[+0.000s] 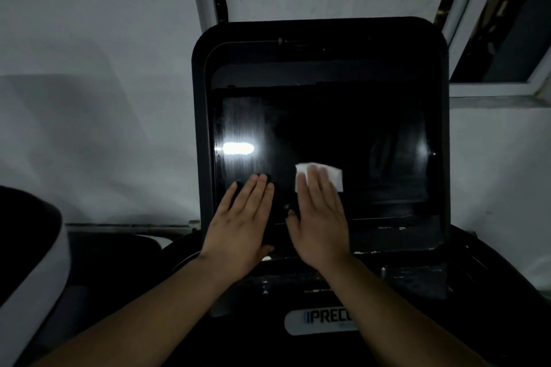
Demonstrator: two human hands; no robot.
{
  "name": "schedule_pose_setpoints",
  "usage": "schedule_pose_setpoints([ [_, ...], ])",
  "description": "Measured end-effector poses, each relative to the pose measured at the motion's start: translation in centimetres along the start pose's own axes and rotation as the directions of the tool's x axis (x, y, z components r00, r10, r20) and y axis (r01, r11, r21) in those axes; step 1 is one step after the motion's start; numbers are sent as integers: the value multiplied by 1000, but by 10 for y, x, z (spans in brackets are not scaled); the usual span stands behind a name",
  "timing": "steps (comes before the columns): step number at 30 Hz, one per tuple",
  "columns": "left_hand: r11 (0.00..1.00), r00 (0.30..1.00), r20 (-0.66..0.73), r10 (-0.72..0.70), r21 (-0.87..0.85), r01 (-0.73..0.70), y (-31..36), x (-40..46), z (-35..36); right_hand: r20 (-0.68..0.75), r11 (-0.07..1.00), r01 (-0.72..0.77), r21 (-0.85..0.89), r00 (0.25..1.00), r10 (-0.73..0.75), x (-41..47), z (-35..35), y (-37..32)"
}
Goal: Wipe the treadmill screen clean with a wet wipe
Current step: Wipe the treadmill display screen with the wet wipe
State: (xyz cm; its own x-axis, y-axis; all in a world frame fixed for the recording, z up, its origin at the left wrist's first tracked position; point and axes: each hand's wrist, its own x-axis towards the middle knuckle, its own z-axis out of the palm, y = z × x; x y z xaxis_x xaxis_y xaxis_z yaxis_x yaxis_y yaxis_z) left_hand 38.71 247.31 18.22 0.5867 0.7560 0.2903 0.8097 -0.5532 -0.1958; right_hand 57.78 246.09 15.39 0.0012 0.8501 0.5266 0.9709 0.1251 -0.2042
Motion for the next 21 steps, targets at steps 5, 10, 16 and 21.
schedule_pose_setpoints([
  [5, 998, 998, -59, 25, -51, -28, -2, -15, 6, 29, 977, 214, 1, 976, -214, 19, -1, -7],
  [10, 995, 992, -118, 41, -83, -51, 2, -21, 8, 8, 998, 43, 54, 999, -43, -9, 10, -33],
  [16, 995, 985, -155, 76, -57, -85, -4, -24, 10, 13, 970, 244, -4, 970, -244, -55, 20, -26],
  [21, 996, 993, -88, 73, -52, -78, 5, -22, 11, 19, 969, 225, -101, 974, -224, -72, -3, 43],
])
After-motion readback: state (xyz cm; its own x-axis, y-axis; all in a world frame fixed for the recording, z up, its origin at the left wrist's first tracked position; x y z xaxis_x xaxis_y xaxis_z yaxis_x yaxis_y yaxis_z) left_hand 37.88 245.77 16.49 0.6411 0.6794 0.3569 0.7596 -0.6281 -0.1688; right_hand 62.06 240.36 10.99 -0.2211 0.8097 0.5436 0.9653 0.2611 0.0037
